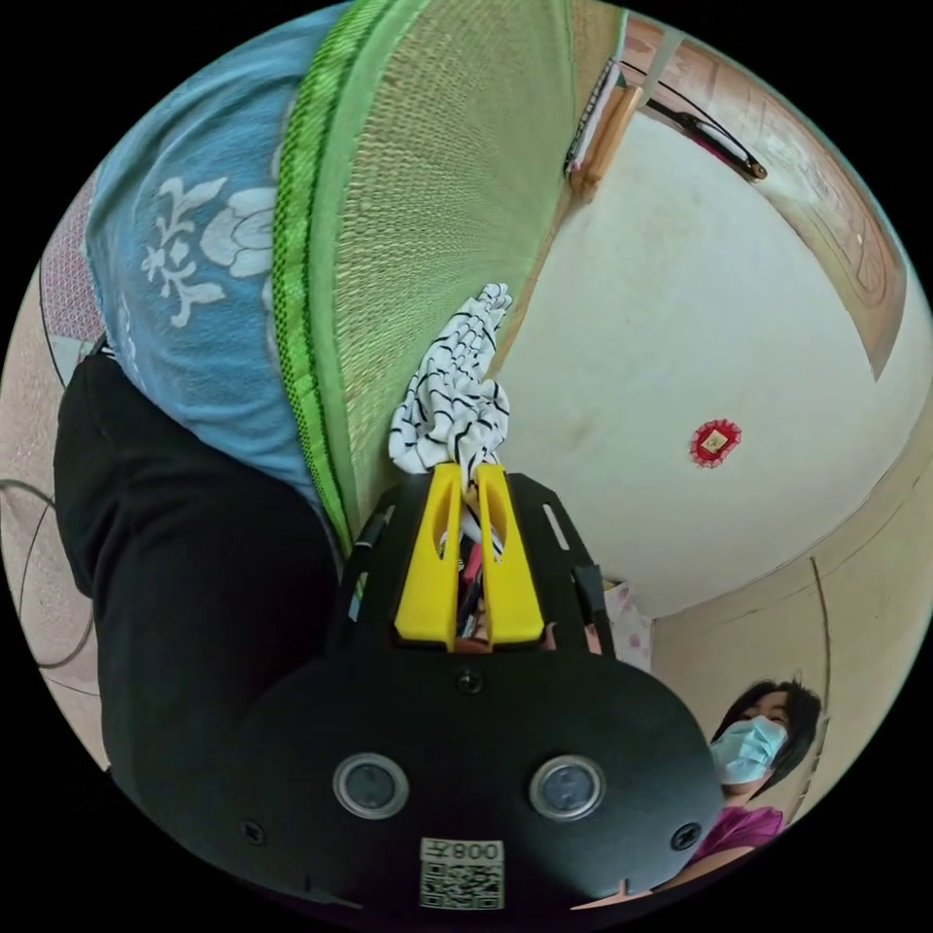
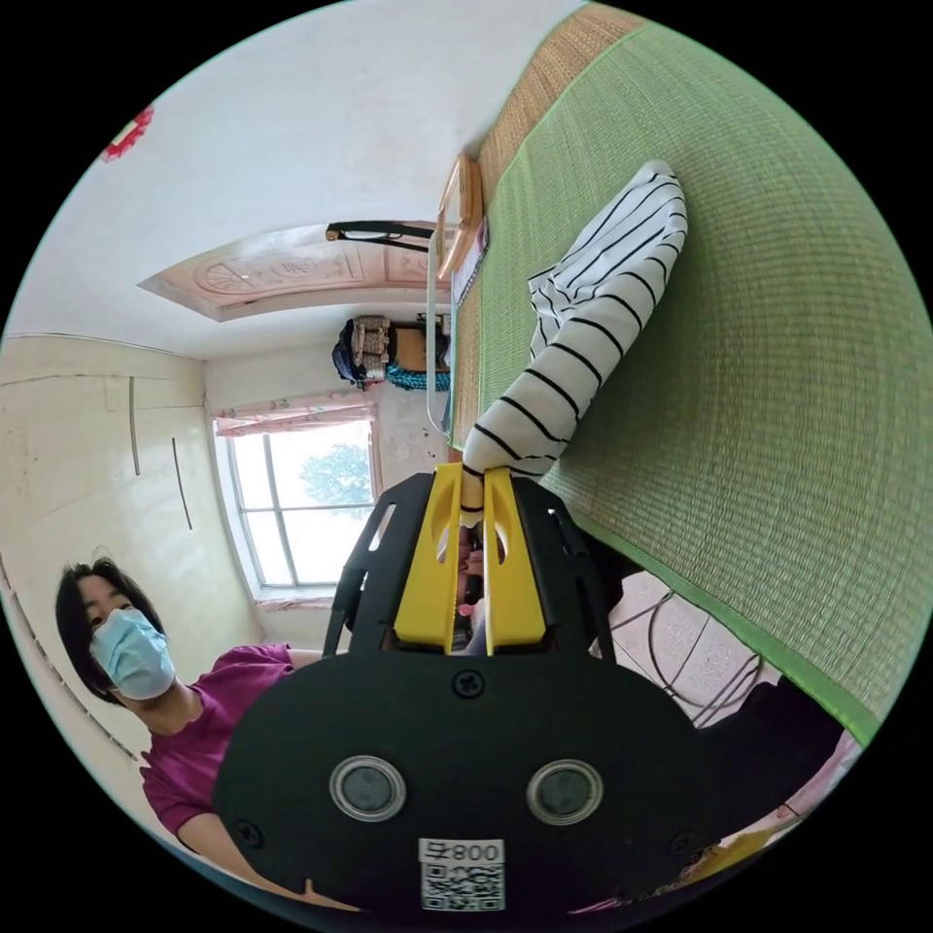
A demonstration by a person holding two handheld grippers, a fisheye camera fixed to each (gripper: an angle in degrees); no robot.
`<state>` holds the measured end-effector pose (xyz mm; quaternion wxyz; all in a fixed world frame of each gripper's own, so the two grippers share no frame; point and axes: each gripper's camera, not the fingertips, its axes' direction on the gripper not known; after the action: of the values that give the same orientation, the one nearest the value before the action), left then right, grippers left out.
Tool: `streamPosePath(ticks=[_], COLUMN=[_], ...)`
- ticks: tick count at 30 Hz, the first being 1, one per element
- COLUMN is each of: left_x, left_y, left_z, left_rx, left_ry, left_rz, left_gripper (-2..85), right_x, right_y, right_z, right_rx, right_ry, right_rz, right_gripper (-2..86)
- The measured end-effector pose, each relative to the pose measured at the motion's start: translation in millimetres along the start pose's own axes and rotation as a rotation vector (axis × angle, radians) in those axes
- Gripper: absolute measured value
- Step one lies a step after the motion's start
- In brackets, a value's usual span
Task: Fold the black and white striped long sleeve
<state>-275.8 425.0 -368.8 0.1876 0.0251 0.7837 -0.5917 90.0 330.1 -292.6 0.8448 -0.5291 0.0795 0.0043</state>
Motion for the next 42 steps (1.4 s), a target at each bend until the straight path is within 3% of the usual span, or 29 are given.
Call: streamPosePath(ticks=[14,24,33,42], left_x=[-7.4,-47.6,-85.8,-129.1], left_y=[114.8,188.3,229.0,220.3], left_z=[70.4,152.4,274.3,463.7], left_rx=[-0.166,-0.252,-0.377,-0.462], left_ry=[-0.115,-0.053,0.001,-0.015], left_rz=[0.195,0.253,0.326,0.406], left_gripper=[2.5,2.4,2.4,2.3], right_x=[103.9,154.5,215.5,272.7], right_y=[106.6,185.9,244.6,216.8], right_z=[-47.3,-94.3,-154.9,-245.8], right_rx=[0.019,0.105,0.25,0.365], right_ry=[0.033,0.069,0.037,0.118], right_rz=[-0.029,-0.167,-0.258,-0.314], right_gripper=[1.5,1.4,1.3,1.3])
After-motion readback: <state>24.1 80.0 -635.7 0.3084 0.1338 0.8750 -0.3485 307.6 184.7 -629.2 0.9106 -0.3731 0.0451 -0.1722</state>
